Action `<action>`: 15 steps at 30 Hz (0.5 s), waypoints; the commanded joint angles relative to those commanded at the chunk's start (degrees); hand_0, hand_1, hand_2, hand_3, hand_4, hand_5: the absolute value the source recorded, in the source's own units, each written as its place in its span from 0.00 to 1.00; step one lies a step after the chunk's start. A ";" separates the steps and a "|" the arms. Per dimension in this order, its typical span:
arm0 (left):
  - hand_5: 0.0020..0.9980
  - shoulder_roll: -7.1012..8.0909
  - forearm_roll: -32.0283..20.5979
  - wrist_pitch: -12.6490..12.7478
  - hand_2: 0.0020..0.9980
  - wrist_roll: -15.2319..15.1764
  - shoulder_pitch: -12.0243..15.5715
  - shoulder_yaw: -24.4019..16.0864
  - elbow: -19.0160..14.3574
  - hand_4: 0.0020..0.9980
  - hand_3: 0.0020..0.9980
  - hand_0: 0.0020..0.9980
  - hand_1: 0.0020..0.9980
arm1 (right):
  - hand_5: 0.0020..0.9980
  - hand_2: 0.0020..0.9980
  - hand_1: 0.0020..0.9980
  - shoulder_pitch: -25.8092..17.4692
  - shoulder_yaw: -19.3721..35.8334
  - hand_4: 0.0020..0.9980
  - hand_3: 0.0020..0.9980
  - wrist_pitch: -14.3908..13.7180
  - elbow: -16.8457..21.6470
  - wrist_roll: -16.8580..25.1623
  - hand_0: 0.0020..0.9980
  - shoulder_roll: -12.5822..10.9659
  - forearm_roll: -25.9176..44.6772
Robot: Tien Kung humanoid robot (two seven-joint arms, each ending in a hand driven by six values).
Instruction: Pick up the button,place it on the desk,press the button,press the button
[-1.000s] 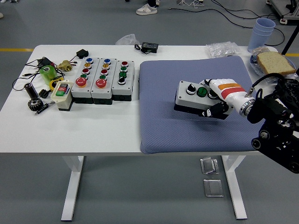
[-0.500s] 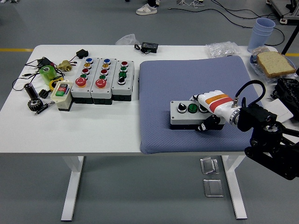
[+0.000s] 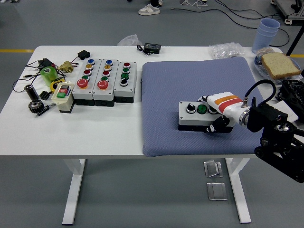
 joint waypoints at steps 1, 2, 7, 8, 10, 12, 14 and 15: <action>0.56 0.00 -0.04 -0.04 0.41 -0.01 0.00 0.11 0.00 0.25 0.43 0.51 0.42 | 0.20 0.83 0.66 -0.15 0.49 1.00 1.00 0.95 0.40 -0.07 0.90 -0.25 0.89; 0.56 0.00 -0.08 -0.05 0.41 -0.01 0.00 0.18 0.00 0.25 0.43 0.51 0.42 | 0.20 0.83 0.66 -0.24 0.79 1.00 1.00 1.65 0.65 -0.05 0.90 -0.40 1.55; 0.56 0.00 0.04 -0.14 0.41 -0.03 -0.08 0.29 0.00 0.25 0.43 0.51 0.42 | 0.19 0.93 0.85 -0.63 2.07 1.00 1.00 5.14 1.37 -0.90 0.94 -0.82 4.71; 0.56 0.00 0.06 -0.17 0.41 -0.04 -0.08 0.34 0.00 0.25 0.43 0.51 0.42 | 0.19 0.93 0.85 -0.87 2.58 1.00 1.00 5.17 1.73 -0.87 0.94 -1.03 4.72; 0.56 0.00 -0.04 -0.18 0.41 -0.08 -0.07 0.43 0.00 0.25 0.43 0.51 0.42 | 0.19 0.93 0.85 -1.26 3.39 1.00 1.00 5.07 2.30 -0.75 0.94 -1.34 4.59; 0.56 0.00 -0.31 -0.12 0.41 -0.17 0.00 0.43 0.00 0.25 0.43 0.51 0.42 | 0.18 0.97 0.88 -1.98 5.36 1.00 1.00 5.04 3.19 -0.70 0.95 -1.78 4.36; 0.56 0.00 -0.05 -0.18 0.41 -0.12 -0.01 0.39 0.00 0.25 0.43 0.51 0.42 | 0.18 0.97 0.88 -2.52 7.09 1.00 1.00 5.75 4.19 -1.26 0.95 -2.27 4.16; 0.56 0.00 0.00 -0.19 0.41 -0.11 -0.01 0.39 0.00 0.25 0.43 0.51 0.42 | 0.18 0.97 0.88 -2.60 7.33 1.00 1.00 5.89 4.37 -1.36 0.95 -2.36 4.12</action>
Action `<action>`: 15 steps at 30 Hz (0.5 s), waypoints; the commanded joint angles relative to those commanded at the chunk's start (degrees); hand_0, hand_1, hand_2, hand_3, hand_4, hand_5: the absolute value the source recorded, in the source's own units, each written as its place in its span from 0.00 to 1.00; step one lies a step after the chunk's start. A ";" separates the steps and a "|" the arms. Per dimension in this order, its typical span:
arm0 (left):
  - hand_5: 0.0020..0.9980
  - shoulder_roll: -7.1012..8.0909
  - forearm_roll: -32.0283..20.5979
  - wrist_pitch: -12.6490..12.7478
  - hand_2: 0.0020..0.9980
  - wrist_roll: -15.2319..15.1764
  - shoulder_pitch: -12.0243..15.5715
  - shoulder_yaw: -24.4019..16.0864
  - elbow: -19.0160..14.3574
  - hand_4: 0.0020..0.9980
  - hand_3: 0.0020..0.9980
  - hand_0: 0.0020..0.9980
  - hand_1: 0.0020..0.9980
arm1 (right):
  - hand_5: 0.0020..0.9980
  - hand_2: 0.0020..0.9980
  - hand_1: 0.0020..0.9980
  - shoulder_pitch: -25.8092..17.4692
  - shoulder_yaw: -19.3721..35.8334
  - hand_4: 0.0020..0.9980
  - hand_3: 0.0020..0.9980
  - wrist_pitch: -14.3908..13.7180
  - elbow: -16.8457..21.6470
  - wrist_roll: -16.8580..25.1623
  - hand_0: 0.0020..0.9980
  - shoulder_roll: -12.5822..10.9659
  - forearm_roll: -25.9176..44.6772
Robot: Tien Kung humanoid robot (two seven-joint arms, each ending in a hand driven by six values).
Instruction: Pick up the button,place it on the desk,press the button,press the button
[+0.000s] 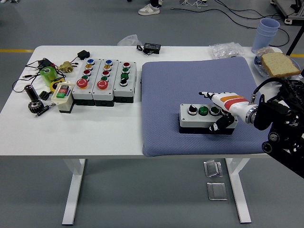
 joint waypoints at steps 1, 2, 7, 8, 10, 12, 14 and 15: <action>0.56 0.00 0.08 -0.01 0.41 0.00 0.00 0.01 0.00 0.25 0.43 0.51 0.42 | 0.18 0.97 0.88 -0.33 0.84 1.00 1.00 0.45 0.96 -0.28 0.95 -0.47 0.24; 0.57 0.00 0.11 -0.01 0.41 0.00 -0.01 0.01 0.00 0.25 0.43 0.51 0.42 | 0.16 0.97 0.88 -0.44 1.13 1.00 1.00 0.60 1.29 -0.37 0.95 -0.62 0.33; 0.57 0.00 0.52 0.01 0.41 -0.01 0.13 -0.31 0.00 0.25 0.43 0.51 0.42 | 0.16 0.97 0.88 -2.81 6.96 1.00 1.00 1.93 7.37 -1.41 0.95 -2.42 5.02; 0.57 0.00 0.64 0.00 0.41 -0.03 0.18 -0.34 0.00 0.25 0.43 0.51 0.42 | 0.15 0.94 0.86 -4.14 9.28 1.00 1.00 1.92 9.59 -1.81 0.93 -3.18 6.22; 0.57 0.00 0.74 0.00 0.41 -0.10 0.27 -0.42 0.00 0.25 0.43 0.51 0.42 | 0.15 0.94 0.86 -5.71 12.09 1.00 1.00 0.50 12.61 -2.82 0.93 -4.27 6.80; 0.57 0.00 0.79 0.01 0.41 -0.18 0.37 -0.47 0.00 0.25 0.43 0.51 0.42 | 0.15 0.94 0.86 -7.73 14.07 1.00 1.00 -3.13 15.80 -3.35 0.93 -5.70 7.09; 0.57 0.00 0.76 0.00 0.41 -0.25 0.50 -0.48 0.00 0.25 0.43 0.51 0.42 | 0.12 0.40 0.19 -10.10 15.10 0.70 0.84 -7.94 18.54 -1.90 0.31 -7.41 8.83; 0.57 0.00 0.74 0.00 0.41 -0.28 0.54 -0.48 0.00 0.25 0.43 0.51 0.42 | 0.12 0.40 0.19 -10.94 15.28 0.70 0.84 -10.55 19.28 -0.60 0.31 -7.92 11.03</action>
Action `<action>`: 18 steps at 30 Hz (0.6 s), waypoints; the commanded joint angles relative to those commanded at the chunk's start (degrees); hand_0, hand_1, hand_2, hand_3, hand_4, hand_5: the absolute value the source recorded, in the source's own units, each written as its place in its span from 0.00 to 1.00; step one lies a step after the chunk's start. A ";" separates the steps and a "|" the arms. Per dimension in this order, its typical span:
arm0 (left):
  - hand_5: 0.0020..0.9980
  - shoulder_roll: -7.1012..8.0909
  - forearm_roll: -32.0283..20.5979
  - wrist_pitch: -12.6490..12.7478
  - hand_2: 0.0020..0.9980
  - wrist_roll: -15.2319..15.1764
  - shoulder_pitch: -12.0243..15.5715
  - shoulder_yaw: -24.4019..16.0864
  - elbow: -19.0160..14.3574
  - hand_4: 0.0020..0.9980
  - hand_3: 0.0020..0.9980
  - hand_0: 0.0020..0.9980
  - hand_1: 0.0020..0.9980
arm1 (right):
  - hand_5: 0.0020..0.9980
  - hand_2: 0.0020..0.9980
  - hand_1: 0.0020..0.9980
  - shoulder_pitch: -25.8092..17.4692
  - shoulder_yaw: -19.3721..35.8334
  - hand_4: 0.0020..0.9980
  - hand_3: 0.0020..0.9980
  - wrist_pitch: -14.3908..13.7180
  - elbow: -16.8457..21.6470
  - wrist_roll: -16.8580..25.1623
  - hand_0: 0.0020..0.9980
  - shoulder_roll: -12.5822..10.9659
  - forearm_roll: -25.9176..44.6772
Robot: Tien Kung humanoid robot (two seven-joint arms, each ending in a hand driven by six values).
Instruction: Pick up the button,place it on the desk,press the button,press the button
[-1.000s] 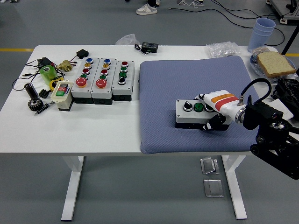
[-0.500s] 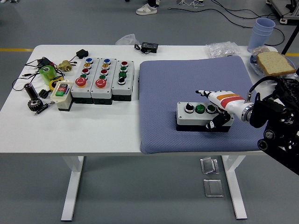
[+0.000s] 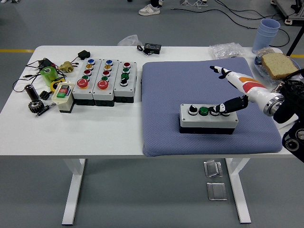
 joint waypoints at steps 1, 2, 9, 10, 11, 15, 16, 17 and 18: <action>0.57 0.00 0.27 -0.02 0.41 -0.01 0.06 -0.17 0.00 0.25 0.43 0.51 0.42 | 0.12 0.40 0.19 -1.13 -0.35 0.70 0.84 -2.61 0.90 1.38 0.31 -0.95 2.16; 0.57 0.00 0.35 -0.02 0.41 -0.01 0.07 -0.21 0.00 0.25 0.43 0.51 0.42 | 0.12 0.40 0.19 -1.49 -0.45 0.70 0.84 -4.84 1.17 1.88 0.31 -1.24 3.35; 0.57 0.00 1.98 -0.26 0.41 0.26 0.32 -0.63 0.00 0.25 0.43 0.51 0.42 | 0.00 0.20 0.00 -5.38 -0.75 0.54 0.63 -9.90 5.06 -7.54 0.13 -4.05 -3.94; 0.57 0.00 2.21 -0.28 0.41 0.31 0.38 -0.69 0.00 0.25 0.43 0.51 0.42 | 0.00 0.20 0.00 -5.60 -0.62 0.54 0.63 -8.43 5.39 -9.49 0.13 -4.27 -4.78; 0.57 0.00 2.34 -0.29 0.41 0.33 0.41 -0.71 0.00 0.25 0.44 0.51 0.42 | 0.00 0.19 0.00 -5.71 -0.55 0.47 0.62 -7.30 5.54 -10.82 0.10 -4.39 -5.14; 0.57 0.00 2.74 -0.39 0.41 0.41 0.59 -0.74 0.00 0.25 0.44 0.51 0.42 | 0.00 0.19 0.00 -6.01 -0.62 0.47 0.62 -2.35 5.96 -15.51 0.10 -4.86 -5.83; 0.57 0.00 2.71 -0.39 0.41 0.41 0.61 -0.71 0.00 0.25 0.44 0.51 0.42 | 0.00 0.19 0.00 -5.97 -0.78 0.47 0.62 -1.65 5.93 -16.06 0.10 -4.88 -5.93; 0.57 0.00 2.62 -0.39 0.42 0.39 0.62 -0.67 0.00 0.25 0.43 0.51 0.42 | 0.00 0.18 0.00 -5.87 -1.03 0.44 0.62 -1.31 5.78 -16.43 0.09 -4.79 -5.97; 0.57 0.00 2.60 -0.39 0.42 0.39 0.62 -0.66 0.00 0.25 0.43 0.51 0.42 | 0.00 0.18 0.00 -5.84 -1.10 0.44 0.62 -1.22 5.74 -16.53 0.09 -4.77 -5.98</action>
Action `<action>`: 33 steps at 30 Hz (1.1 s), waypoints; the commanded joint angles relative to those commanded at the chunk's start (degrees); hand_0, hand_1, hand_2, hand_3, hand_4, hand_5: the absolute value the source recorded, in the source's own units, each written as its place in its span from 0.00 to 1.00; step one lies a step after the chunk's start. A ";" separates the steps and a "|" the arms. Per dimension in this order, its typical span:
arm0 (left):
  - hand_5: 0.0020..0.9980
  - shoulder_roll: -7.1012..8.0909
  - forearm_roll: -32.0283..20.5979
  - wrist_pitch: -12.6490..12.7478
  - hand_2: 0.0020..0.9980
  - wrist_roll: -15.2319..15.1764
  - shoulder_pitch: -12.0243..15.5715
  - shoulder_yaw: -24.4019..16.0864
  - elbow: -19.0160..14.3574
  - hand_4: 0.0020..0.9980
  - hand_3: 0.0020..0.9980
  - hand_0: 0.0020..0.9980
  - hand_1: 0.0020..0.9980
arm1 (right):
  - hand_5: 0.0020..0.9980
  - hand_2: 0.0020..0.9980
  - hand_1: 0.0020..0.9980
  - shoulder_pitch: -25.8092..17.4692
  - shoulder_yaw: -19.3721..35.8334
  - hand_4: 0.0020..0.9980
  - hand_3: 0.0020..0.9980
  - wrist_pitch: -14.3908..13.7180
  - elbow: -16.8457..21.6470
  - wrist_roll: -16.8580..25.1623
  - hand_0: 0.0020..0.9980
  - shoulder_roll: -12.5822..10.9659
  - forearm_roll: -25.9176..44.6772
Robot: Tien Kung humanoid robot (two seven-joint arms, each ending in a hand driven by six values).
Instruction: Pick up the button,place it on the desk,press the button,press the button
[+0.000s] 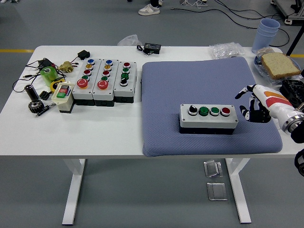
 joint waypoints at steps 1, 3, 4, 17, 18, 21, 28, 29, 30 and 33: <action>0.57 0.00 -0.20 0.01 0.42 -0.02 0.01 0.10 0.00 0.25 0.43 0.51 0.42 | 0.00 0.18 0.00 0.30 -0.36 0.44 0.62 0.16 -0.32 -0.33 0.09 0.21 -0.53; 0.57 0.00 -0.31 0.02 0.42 -0.04 0.00 0.14 0.00 0.25 0.43 0.51 0.42 | 0.00 0.18 0.00 0.59 -0.70 0.44 0.62 0.31 -0.53 -0.63 0.09 0.41 -1.03; 0.57 0.00 -0.38 0.04 0.42 -0.05 -0.02 0.16 0.00 0.25 0.43 0.51 0.42 | 0.00 0.18 0.00 0.95 -1.14 0.44 0.62 0.54 -0.66 -1.00 0.09 0.66 -1.67; 0.56 0.00 -1.45 0.18 0.42 -0.07 -0.45 0.48 0.00 0.25 0.43 0.51 0.42 | 0.00 0.19 0.00 2.60 -4.17 0.42 0.63 1.63 -2.00 -3.19 0.09 2.64 -4.08; 0.56 0.00 -1.56 0.17 0.42 -0.08 -0.47 0.54 0.00 0.25 0.43 0.51 0.42 | 0.00 0.19 0.00 2.82 -4.60 0.42 0.63 1.86 -2.25 -3.30 0.09 2.90 -4.05; 0.56 0.00 -1.75 0.18 0.42 -0.13 -0.47 0.62 0.00 0.25 0.43 0.51 0.42 | 0.00 0.19 0.00 3.17 -5.11 0.42 0.63 2.36 -2.85 -3.71 0.09 3.36 -4.50; 0.55 0.00 -1.92 0.18 0.42 -0.29 -0.47 0.69 0.00 0.25 0.43 0.51 0.42 | 0.00 0.19 0.00 3.39 -5.72 0.41 0.62 2.93 -3.26 -4.08 0.10 3.99 -4.94; 0.56 0.00 -2.00 0.18 0.42 -0.31 -0.47 0.74 0.00 0.25 0.43 0.51 0.42 | 0.00 0.19 0.00 3.41 -5.83 0.41 0.62 3.01 -3.37 -4.14 0.10 4.05 -4.94; 0.56 0.00 -2.09 0.18 0.42 -0.33 -0.46 0.81 0.00 0.25 0.43 0.51 0.42 | 0.00 0.19 0.00 3.43 -5.96 0.41 0.62 3.10 -3.52 -4.20 0.10 4.12 -4.93; 0.56 0.00 -2.13 0.19 0.42 -0.37 -0.47 0.82 0.00 0.25 0.43 0.51 0.42 | 0.00 0.19 0.00 3.50 -6.23 0.41 0.62 3.19 -3.86 -4.31 0.10 4.28 -4.90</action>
